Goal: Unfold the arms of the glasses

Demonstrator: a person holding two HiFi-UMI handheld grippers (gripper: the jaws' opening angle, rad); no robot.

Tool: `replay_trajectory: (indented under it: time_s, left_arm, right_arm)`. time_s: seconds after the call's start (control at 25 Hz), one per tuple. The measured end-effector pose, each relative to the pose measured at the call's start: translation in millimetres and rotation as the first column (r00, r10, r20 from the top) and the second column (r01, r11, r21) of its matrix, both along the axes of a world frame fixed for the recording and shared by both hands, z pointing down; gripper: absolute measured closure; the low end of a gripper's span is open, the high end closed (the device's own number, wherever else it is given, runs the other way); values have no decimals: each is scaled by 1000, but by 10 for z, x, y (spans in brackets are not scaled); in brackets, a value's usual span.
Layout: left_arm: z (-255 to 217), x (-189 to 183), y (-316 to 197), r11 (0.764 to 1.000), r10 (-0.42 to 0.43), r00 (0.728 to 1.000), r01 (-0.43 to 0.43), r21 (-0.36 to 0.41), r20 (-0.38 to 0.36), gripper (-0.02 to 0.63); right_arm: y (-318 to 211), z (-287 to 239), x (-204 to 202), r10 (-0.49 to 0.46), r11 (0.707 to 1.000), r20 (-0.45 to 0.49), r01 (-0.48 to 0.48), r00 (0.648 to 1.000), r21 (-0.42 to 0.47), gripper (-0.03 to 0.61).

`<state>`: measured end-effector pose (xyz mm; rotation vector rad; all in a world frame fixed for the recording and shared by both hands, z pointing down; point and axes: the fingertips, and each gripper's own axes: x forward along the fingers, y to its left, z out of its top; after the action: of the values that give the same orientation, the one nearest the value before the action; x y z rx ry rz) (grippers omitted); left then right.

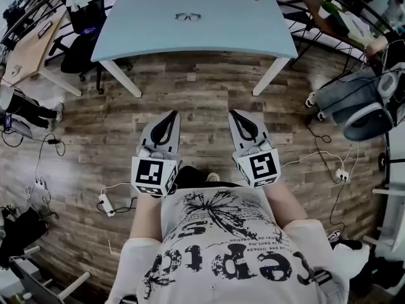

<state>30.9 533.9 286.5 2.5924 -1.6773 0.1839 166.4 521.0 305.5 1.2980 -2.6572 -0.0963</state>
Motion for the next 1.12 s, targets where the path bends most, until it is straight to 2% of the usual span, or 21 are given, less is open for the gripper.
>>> replay_trajectory:
  time_s: [0.24,0.52,0.84,1.12]
  left_arm:
    - [93,-57,-322,1000,-12,1000,12,-18,-7,594]
    - [233,-276,-1120,999,-7,1000,7,-33,-15,594]
    - [168,-687,-2609,996,73,997,-74,-46,-19,594]
    - [30,-1244,-4023,989,140,989,-142,-51,-42,594]
  right_arm:
    - [-372,11,22,20,1000,10,-20,1000,10,568]
    - [-1108,172,-148,34,999,-6,-35,999,-13,568]
    - [-2474,115,-604,101,994,-20,-102,995,-31,568]
    - [-3849,12,-1094,177,983,-25,-178,984,-38,568]
